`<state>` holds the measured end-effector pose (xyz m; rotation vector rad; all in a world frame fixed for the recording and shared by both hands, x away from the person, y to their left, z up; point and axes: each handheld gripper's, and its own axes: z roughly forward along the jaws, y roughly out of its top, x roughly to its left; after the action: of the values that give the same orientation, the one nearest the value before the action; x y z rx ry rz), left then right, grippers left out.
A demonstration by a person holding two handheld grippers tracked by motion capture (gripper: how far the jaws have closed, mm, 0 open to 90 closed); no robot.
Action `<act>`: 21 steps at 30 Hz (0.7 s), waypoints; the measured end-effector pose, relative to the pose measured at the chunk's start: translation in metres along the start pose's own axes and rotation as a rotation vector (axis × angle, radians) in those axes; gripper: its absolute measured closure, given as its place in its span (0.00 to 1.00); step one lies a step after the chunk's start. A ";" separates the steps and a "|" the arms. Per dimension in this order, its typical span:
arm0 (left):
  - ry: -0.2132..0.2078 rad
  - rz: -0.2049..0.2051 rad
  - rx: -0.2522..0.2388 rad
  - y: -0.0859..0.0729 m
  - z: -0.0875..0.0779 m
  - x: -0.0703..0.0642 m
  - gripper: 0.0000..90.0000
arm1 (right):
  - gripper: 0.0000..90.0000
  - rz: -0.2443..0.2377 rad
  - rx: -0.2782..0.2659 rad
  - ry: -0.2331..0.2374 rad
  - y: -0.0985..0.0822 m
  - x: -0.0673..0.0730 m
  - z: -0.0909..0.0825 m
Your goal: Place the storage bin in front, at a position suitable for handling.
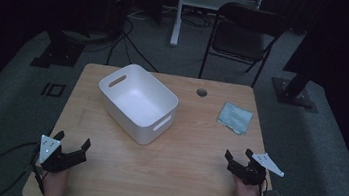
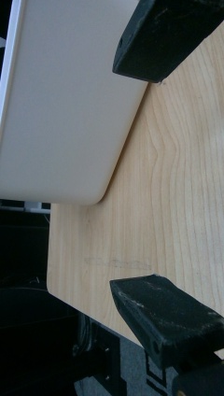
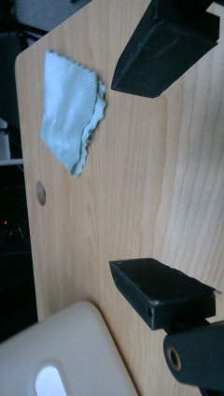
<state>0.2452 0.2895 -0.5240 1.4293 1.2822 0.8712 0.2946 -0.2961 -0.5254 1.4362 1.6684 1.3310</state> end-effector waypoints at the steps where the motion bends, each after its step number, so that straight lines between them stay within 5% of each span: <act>1: 0.000 0.000 0.001 0.000 0.000 0.000 0.01 | 0.14 0.006 0.004 0.001 0.000 0.000 0.000; 6: 0.004 -0.004 -0.001 0.000 -0.002 0.001 0.01 | 0.14 -0.003 0.036 -0.032 0.001 -0.002 0.002; 21: -0.006 -0.018 0.018 -0.001 0.000 -0.001 0.01 | 0.15 -0.002 0.073 0.024 0.018 0.018 0.019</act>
<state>0.2450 0.2882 -0.5253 1.4313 1.2992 0.8450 0.3129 -0.2744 -0.5123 1.4646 1.7503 1.3035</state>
